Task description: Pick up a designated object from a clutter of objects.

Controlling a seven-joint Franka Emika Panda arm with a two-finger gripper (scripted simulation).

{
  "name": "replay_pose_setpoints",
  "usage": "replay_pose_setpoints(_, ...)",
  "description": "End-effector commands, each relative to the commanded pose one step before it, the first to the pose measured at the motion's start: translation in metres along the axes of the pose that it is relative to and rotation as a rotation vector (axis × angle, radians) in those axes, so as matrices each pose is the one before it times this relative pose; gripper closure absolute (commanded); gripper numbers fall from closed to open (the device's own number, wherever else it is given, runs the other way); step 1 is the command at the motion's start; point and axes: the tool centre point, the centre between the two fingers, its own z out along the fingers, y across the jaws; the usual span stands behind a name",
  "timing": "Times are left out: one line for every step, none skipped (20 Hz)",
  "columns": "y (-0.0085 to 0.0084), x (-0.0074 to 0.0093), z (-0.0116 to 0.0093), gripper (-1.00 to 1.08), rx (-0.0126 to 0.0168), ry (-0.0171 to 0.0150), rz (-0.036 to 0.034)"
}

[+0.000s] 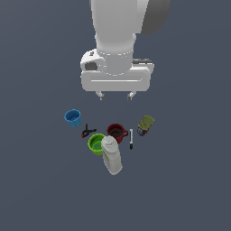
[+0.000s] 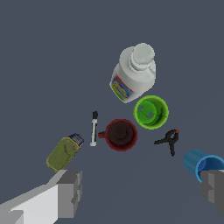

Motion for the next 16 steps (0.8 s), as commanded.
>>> replay_pose_setpoints(0.00001, 0.0, 0.0, -0.6, 0.0, 0.0, 0.0)
replay_pose_setpoints(-0.00004, 0.00021, -0.00036, -0.6, -0.00026, 0.00089, 0.00032)
replay_pose_setpoints(-0.00004, 0.00048, -0.00125, -0.6, -0.00081, 0.00293, 0.00112)
replay_pose_setpoints(-0.00009, 0.00084, -0.00192, -0.6, -0.00125, 0.0046, 0.00175)
replay_pose_setpoints(-0.00013, 0.00116, -0.00254, -0.6, -0.00168, 0.00621, 0.00233)
replay_pose_setpoints(-0.00013, 0.00105, -0.00215, -0.6, -0.00145, 0.00545, 0.00199)
replay_pose_setpoints(-0.0001, 0.00068, -0.00134, -0.6, -0.00094, 0.00358, 0.00124)
replay_pose_setpoints(-0.00006, 0.00033, -0.00049, -0.6, -0.0004, 0.00157, 0.00047)
replay_pose_setpoints(0.00008, -0.00021, -0.00002, -0.6, 0.0, 0.0, 0.0)
replay_pose_setpoints(0.00001, -0.00007, 0.00024, -0.6, 0.00032, -0.00132, -0.00022)
replay_pose_setpoints(-0.00007, -0.00004, -0.00026, -0.6, 0.0, 0.0, 0.0)
replay_pose_setpoints(0.00006, 0.00011, 0.00029, -0.6, 0.0, 0.0, 0.0)
replay_pose_setpoints(-0.00015, 0.00009, 0.00078, -0.6, 0.00004, 0.0001, -0.00068)
replay_pose_setpoints(-0.00019, 0.0002, 0.00152, -0.6, 0.00018, -0.00029, -0.00115)
replay_pose_setpoints(-0.00038, 0.00027, 0.00219, -0.6, 0.0003, -0.00053, -0.00186)
replay_pose_setpoints(-0.00042, 0.00031, 0.00281, -0.6, 0.00038, -0.00068, -0.00226)
